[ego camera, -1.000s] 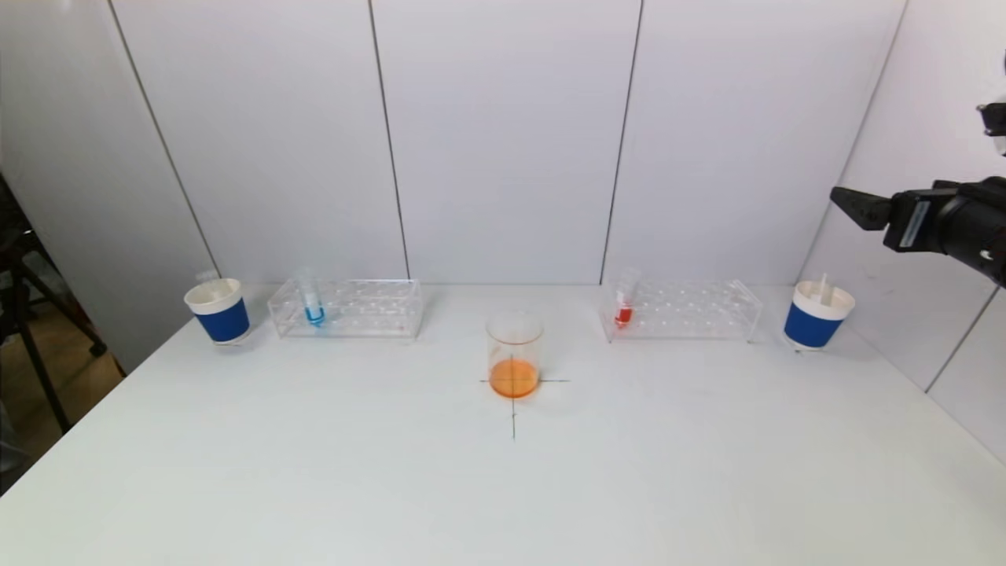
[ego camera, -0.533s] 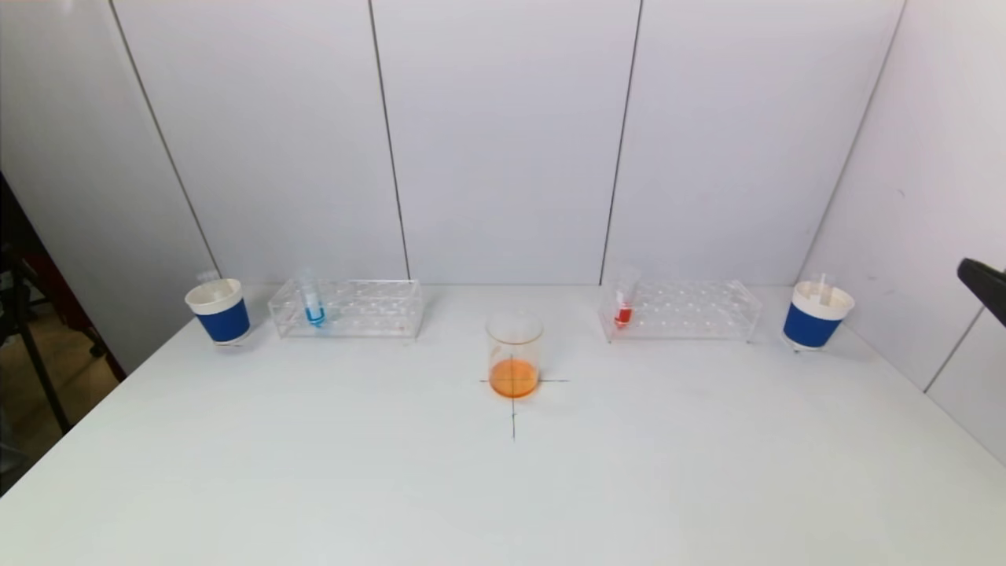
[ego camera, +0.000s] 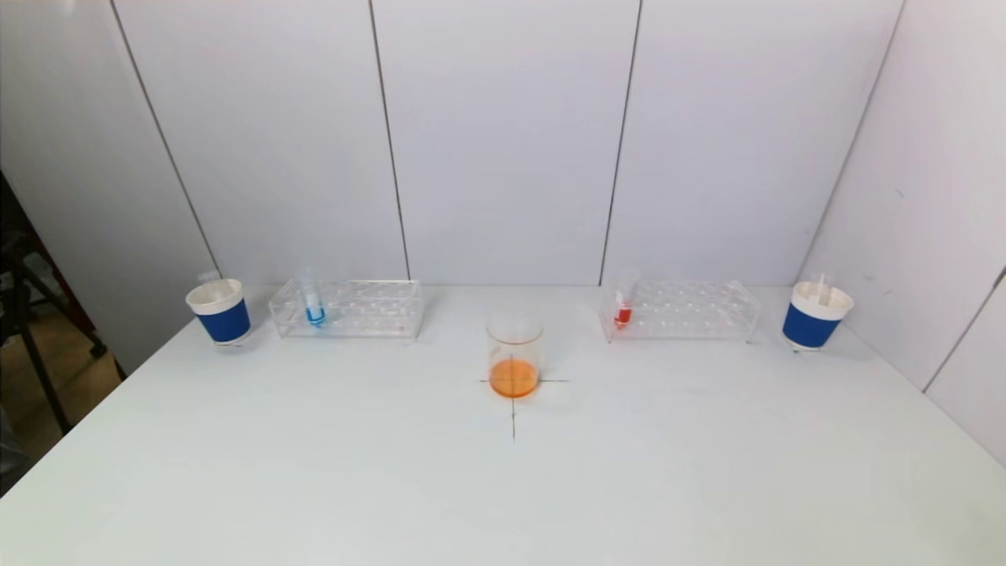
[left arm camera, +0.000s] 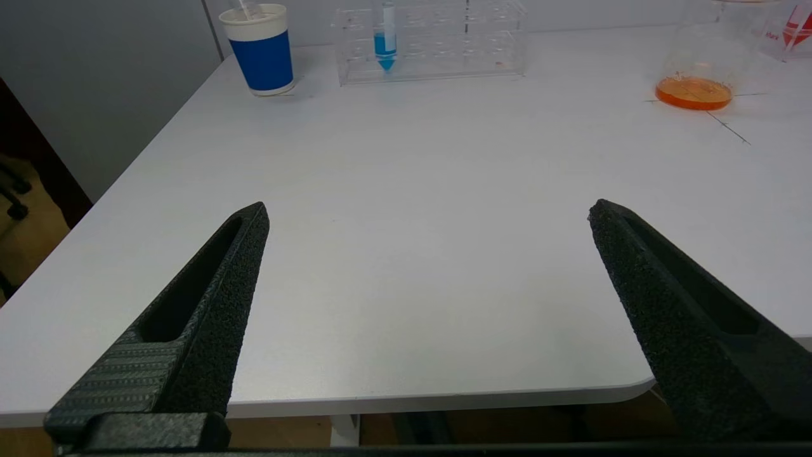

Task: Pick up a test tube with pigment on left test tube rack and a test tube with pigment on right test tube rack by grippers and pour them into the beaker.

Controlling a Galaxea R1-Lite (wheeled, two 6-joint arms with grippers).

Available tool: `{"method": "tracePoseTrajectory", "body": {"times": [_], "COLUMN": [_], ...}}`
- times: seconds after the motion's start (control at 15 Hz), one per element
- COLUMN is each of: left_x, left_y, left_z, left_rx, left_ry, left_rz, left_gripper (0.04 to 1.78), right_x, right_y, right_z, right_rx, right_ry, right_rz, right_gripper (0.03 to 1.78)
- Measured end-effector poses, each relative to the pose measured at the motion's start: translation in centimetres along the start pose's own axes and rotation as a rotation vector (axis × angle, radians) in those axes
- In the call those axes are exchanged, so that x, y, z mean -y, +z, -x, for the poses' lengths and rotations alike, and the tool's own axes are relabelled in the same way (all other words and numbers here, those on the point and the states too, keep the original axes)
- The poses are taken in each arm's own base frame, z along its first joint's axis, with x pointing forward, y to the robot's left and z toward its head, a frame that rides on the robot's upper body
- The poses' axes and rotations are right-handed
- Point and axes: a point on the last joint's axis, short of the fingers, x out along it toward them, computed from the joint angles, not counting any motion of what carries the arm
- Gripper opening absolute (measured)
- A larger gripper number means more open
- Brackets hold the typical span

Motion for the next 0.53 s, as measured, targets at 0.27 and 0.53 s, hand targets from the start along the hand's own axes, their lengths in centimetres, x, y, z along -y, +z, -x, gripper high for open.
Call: {"method": "tracePoseTrajectory", "body": {"times": [0.27, 0.53], "left_x": [0.0, 0.0], "left_y": [0.0, 0.0], "left_z": [0.0, 0.0], "left_rx": [0.000, 0.000], "left_ry": [0.000, 0.000], "left_rz": [0.000, 0.000], "left_gripper": [1.76, 1.76], "right_x": [-0.3, -0.5], "right_y": [-3.9, -5.8], "right_z": [1.2, 1.5], "right_rx": [0.024, 0.041], "right_ry": [0.001, 0.002], "right_rz": [-0.005, -0.004], "right_gripper": [1.76, 1.76]}}
